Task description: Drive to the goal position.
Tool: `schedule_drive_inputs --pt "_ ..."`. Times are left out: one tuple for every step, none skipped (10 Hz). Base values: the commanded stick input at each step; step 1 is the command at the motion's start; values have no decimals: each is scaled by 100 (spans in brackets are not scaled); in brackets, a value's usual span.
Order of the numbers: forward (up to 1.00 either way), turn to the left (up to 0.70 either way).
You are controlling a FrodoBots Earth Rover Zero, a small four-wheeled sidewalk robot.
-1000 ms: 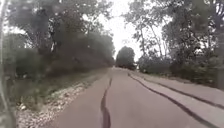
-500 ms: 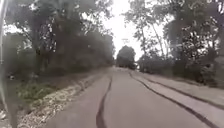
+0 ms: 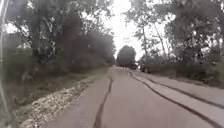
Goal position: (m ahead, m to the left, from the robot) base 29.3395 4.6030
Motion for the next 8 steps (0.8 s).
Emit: schedule_drive_inputs --pt "70 0" --pt "70 0" --pt "70 0" --pt "70 0" --pt "70 0" --pt "70 0" --pt "70 0" --pt "70 0"
